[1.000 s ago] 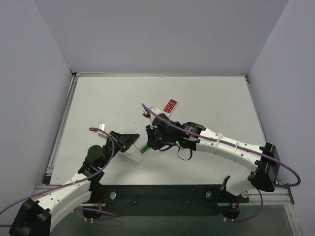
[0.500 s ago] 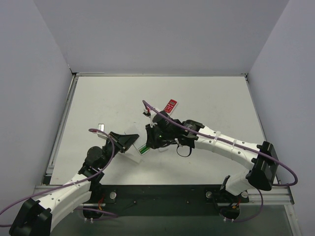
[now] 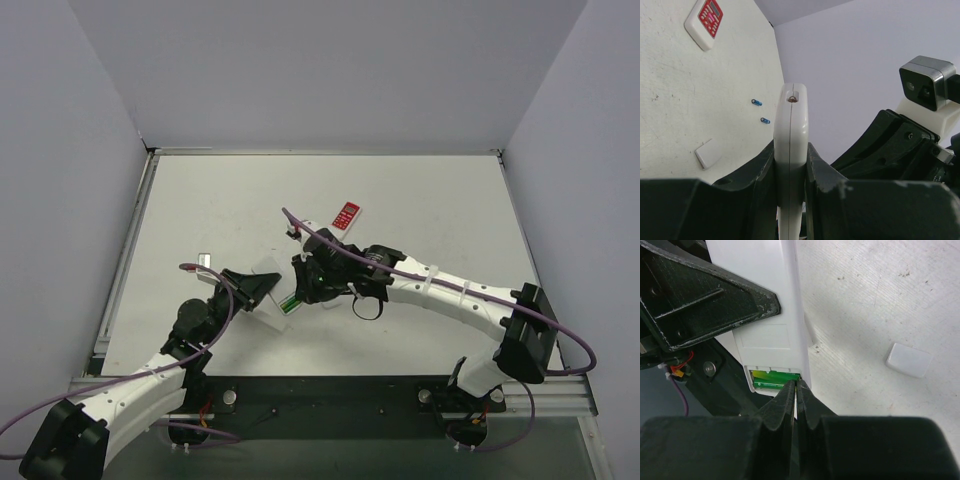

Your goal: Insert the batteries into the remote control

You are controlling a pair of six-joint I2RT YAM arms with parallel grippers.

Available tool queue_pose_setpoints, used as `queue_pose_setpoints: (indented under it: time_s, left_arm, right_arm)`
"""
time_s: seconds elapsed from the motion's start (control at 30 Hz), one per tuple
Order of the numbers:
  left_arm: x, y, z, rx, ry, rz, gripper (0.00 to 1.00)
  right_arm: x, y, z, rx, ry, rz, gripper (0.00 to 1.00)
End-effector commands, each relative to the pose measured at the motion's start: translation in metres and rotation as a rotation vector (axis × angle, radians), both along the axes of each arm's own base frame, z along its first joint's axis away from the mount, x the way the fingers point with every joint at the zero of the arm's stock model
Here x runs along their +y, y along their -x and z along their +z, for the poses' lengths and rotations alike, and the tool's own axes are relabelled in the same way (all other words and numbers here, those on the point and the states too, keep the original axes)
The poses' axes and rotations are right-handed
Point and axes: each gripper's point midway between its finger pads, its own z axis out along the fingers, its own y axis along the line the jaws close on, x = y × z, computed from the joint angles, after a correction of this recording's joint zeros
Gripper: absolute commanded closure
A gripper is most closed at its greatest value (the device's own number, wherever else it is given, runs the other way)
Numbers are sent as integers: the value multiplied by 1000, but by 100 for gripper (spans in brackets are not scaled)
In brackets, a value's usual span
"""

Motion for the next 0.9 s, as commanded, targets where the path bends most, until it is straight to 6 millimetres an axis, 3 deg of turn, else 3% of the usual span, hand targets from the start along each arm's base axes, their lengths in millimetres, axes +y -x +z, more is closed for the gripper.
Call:
queue_pose_setpoints:
  time_s: [0.0,0.33,0.47,0.57,0.7,0.87]
  left_arm:
    - [7,27,123,-322,302,-68,100]
    - [10,32,129,-337,325,-70,100]
    - [10,32,129,-336,326,-70,100]
    - [9,32,128,-335,320,-72,100]
    - [8,29,116,-325,268,-56,100]
    - [9,12,77,-308,45,30,100]
  right_arm:
    - [0,2,-28,-58,122,11,100]
    - [-8,-3,-42,-266,347,18,97]
    - [-8,-3,-44,-286,365,19,88]
    - [-4,-1,-42,-278,349,33,87]
    - [2,3,-23,-288,280,60,85]
    - [9,10,17,-306,143,124,67]
